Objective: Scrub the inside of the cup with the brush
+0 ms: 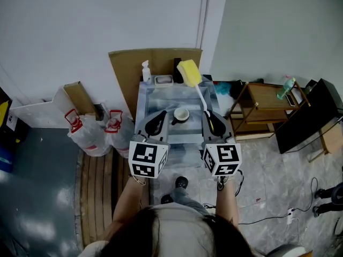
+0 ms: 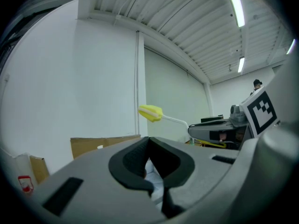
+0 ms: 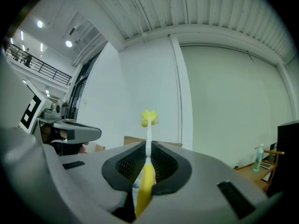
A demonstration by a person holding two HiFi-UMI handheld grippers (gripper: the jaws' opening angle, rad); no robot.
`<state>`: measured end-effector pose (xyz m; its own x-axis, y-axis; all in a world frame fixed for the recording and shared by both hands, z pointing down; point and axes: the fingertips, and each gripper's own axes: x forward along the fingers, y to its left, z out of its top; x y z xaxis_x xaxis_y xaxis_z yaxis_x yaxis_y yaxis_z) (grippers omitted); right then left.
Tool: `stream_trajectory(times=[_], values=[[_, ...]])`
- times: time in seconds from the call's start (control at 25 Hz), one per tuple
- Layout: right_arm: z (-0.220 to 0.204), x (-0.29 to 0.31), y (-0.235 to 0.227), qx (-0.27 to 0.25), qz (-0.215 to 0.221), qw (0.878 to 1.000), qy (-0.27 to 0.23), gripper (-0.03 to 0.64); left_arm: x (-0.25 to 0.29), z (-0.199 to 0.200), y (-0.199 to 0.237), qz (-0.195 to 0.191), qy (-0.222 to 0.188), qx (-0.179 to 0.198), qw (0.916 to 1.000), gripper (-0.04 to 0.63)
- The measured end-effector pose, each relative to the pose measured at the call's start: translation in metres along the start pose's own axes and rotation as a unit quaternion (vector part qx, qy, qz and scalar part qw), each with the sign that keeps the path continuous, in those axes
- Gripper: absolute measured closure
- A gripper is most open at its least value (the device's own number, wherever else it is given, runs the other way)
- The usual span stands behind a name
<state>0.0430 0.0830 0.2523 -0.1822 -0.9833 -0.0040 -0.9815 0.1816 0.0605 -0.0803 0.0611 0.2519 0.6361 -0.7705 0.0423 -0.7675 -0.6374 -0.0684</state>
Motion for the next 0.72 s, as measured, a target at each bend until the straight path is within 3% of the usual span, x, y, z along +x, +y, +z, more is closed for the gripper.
stream_trajectory(times=[0.72], values=[[0.003, -0.029, 0.026, 0.001, -0.013, 1.0, -0.001, 0.568, -0.043, 0.002, -0.003, -0.012, -0.016, -0.011, 0.9997, 0.586]])
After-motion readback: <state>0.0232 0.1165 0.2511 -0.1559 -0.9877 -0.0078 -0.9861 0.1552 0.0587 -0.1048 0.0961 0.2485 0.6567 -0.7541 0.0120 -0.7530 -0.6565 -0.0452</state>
